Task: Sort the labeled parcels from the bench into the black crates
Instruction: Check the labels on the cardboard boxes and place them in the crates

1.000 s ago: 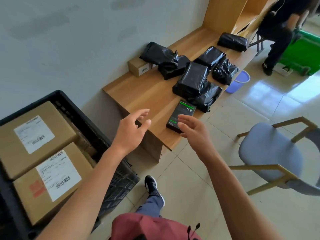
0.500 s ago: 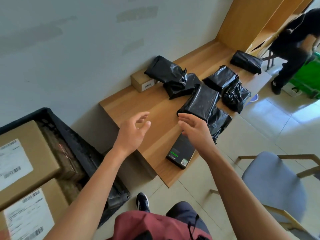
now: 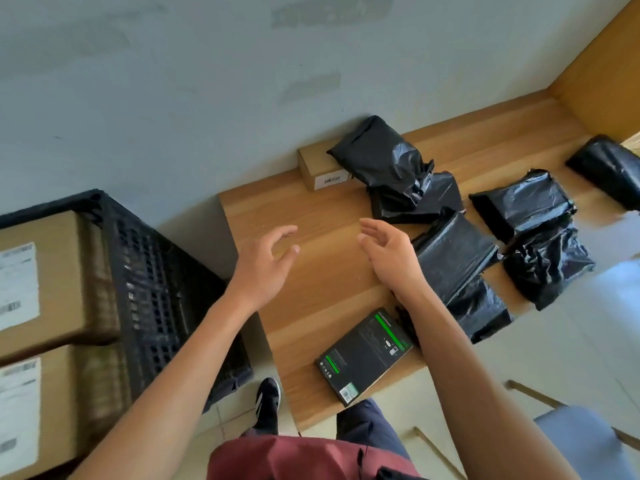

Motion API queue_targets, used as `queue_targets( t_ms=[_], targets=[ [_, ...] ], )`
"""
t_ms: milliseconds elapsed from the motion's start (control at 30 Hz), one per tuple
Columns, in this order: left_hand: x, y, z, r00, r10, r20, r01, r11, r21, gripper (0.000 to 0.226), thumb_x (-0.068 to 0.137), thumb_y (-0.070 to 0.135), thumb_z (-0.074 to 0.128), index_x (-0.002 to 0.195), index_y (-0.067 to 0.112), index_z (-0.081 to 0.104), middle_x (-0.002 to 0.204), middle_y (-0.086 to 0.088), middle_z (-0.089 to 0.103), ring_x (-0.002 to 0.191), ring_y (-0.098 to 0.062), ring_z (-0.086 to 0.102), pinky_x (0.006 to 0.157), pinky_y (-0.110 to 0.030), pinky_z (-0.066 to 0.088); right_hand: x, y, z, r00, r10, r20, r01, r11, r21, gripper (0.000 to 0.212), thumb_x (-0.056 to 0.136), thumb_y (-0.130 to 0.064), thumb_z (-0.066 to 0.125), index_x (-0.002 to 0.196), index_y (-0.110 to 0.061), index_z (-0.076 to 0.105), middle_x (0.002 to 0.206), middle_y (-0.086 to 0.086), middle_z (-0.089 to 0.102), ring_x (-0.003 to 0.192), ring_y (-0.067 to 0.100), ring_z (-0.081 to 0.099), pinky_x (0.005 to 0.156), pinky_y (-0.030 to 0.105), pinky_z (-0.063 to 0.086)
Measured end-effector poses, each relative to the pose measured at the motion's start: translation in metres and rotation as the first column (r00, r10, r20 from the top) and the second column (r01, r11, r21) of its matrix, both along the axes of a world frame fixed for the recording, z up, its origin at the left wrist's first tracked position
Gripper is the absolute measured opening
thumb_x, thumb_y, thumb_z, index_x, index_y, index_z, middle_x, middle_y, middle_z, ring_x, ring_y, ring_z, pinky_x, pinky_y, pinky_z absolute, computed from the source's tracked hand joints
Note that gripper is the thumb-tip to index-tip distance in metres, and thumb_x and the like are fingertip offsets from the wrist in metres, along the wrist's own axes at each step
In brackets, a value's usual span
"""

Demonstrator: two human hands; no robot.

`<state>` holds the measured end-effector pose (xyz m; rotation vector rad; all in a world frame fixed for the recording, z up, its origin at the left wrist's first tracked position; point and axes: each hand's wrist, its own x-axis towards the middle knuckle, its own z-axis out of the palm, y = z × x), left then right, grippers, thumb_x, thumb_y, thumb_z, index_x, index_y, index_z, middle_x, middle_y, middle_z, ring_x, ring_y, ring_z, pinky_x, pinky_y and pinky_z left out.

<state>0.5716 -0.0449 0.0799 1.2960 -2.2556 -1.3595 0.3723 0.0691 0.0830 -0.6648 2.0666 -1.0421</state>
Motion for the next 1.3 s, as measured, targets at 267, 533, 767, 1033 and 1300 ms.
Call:
queue_targets(
  t_ms=[267, 533, 767, 1033, 1300],
  targets=[
    [-0.057, -0.011, -0.033, 0.984, 0.097, 0.149, -0.090, 0.994, -0.054, 0.045, 0.107, 0.031, 0.056, 0.151, 0.029, 0.048, 0.158, 0.012, 0.042, 0.150, -0.010, 0.031, 0.123, -0.034, 0.026, -0.090, -0.058, -0.049, 0.989, 0.144, 0.028, -0.146, 0.987, 0.068, 0.045, 0.104, -0.025, 0.061, 0.149, -0.025, 0.054, 0.144, -0.003, 0.062, 0.132, 0.013, 0.056, 0.106, 0.029, 0.046],
    [-0.098, -0.033, -0.066, 0.982, 0.100, 0.160, -0.106, 0.994, 0.030, 0.054, 0.106, 0.037, 0.056, 0.156, 0.035, 0.039, 0.164, 0.007, 0.037, 0.149, -0.025, 0.039, 0.122, -0.053, 0.033, -0.130, -0.110, -0.078, 0.975, 0.215, 0.059, -0.220, 0.968, 0.119, 0.050, 0.105, -0.026, 0.060, 0.154, -0.024, 0.050, 0.151, -0.001, 0.057, 0.137, 0.015, 0.053, 0.103, 0.026, 0.041],
    [-0.124, -0.071, -0.098, 0.975, 0.160, 0.154, -0.176, 0.980, 0.094, 0.063, 0.105, 0.035, 0.058, 0.161, 0.030, 0.032, 0.165, 0.007, 0.036, 0.151, -0.016, 0.035, 0.122, -0.040, 0.030, -0.133, -0.149, -0.104, 0.957, 0.284, 0.063, -0.290, 0.946, 0.145, 0.059, 0.105, -0.026, 0.061, 0.160, -0.025, 0.039, 0.159, -0.004, 0.047, 0.145, 0.016, 0.045, 0.104, 0.024, 0.037],
    [-0.156, -0.125, -0.123, 0.957, 0.268, 0.111, -0.283, 0.944, 0.171, 0.069, 0.104, 0.028, 0.061, 0.163, 0.025, 0.025, 0.166, 0.001, 0.034, 0.152, -0.020, 0.033, 0.125, -0.051, 0.029, -0.146, -0.176, -0.119, 0.973, 0.228, 0.036, -0.231, 0.962, 0.147, 0.076, 0.106, -0.022, 0.058, 0.167, -0.030, 0.013, 0.167, -0.004, 0.034, 0.101, -0.002, 0.051, 0.063, -0.004, 0.040],
    [-0.182, -0.145, -0.137, 0.943, 0.316, 0.106, -0.332, 0.915, 0.229, 0.067, 0.103, 0.027, 0.061, 0.163, 0.022, 0.030, 0.164, 0.000, 0.039, 0.145, -0.016, 0.042, 0.110, -0.024, 0.029, -0.149, -0.190, -0.129, 0.993, 0.117, 0.008, -0.118, 0.987, 0.113, 0.070, 0.104, -0.014, 0.059, 0.164, -0.027, 0.026, 0.156, -0.001, 0.049, 0.082, -0.012, 0.047, 0.060, -0.007, 0.036]
  ],
)
